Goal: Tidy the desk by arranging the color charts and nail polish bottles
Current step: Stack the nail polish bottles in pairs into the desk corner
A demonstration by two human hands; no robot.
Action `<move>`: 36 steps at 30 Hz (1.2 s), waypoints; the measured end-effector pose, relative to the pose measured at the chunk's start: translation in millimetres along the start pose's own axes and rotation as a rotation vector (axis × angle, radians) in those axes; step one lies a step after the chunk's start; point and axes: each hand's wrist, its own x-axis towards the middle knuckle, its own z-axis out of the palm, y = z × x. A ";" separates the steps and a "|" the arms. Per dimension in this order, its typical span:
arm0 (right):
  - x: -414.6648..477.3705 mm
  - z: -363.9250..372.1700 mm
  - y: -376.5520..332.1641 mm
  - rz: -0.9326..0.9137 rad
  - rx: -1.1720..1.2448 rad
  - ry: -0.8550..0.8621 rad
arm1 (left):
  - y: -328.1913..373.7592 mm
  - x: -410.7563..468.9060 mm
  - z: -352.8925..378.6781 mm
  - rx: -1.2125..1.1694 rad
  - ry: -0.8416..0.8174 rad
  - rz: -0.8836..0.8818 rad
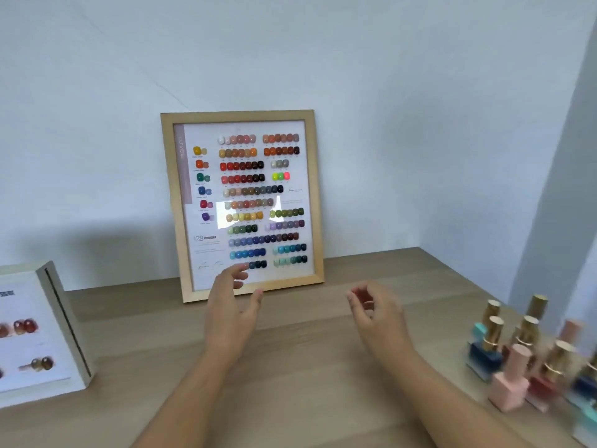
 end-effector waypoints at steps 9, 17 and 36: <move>21.6 -179.8 -46.9 -0.021 -0.237 -0.012 | 144.1 -33.6 90.7 -0.098 -0.481 0.362; 31.7 -289.7 -11.3 0.204 -0.578 -0.263 | 208.1 -36.0 149.8 0.064 -0.769 0.472; 32.8 -322.4 1.2 0.444 -0.612 -0.657 | 249.5 -35.1 237.2 0.210 -1.036 0.590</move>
